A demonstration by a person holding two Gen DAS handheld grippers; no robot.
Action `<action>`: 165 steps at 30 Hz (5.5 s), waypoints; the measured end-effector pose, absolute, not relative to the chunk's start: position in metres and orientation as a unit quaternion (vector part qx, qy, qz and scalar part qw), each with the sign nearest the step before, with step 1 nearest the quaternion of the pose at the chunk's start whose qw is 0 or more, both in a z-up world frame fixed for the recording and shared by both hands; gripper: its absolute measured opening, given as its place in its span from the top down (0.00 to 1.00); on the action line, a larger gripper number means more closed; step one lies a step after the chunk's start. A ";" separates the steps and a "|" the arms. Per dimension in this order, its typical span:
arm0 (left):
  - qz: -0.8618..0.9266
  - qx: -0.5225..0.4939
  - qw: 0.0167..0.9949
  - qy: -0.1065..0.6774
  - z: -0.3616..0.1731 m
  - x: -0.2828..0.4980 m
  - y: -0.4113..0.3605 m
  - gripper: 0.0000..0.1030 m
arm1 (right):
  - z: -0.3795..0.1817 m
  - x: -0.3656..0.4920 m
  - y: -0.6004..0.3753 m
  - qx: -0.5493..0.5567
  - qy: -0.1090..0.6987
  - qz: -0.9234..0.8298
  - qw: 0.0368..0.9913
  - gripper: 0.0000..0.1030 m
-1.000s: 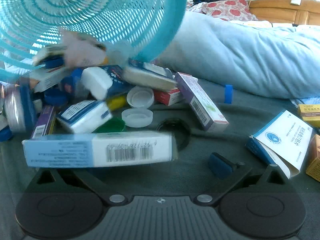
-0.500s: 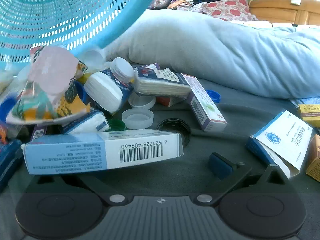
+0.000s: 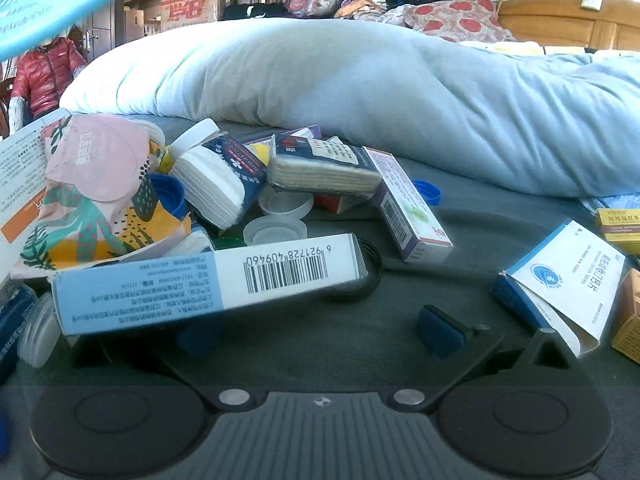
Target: Organize objects
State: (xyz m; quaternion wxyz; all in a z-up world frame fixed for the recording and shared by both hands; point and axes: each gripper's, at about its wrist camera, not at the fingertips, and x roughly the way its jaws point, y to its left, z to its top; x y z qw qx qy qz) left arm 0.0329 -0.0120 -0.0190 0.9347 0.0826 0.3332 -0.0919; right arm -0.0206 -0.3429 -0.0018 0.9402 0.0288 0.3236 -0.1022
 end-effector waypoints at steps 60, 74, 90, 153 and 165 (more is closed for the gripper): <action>-0.095 0.076 0.935 0.334 -0.018 0.034 -0.014 0.00 | -0.002 -0.020 -0.345 0.031 0.325 -0.099 0.940 0.00; -0.124 0.002 0.917 0.379 -0.002 0.041 0.010 0.00 | 0.057 -0.098 -0.315 0.068 0.274 -0.100 0.954 0.13; -0.148 -0.121 0.902 0.387 0.029 -0.040 0.000 0.02 | 0.034 -0.092 -0.218 -0.010 0.354 0.145 0.924 0.59; 0.152 -0.140 0.958 0.198 0.188 -0.097 0.277 0.69 | 0.249 0.033 0.095 -0.047 0.216 0.435 0.873 0.59; 0.164 -0.141 0.951 0.223 0.171 -0.086 0.291 0.69 | 0.208 0.050 0.159 -0.056 0.255 0.435 0.862 0.59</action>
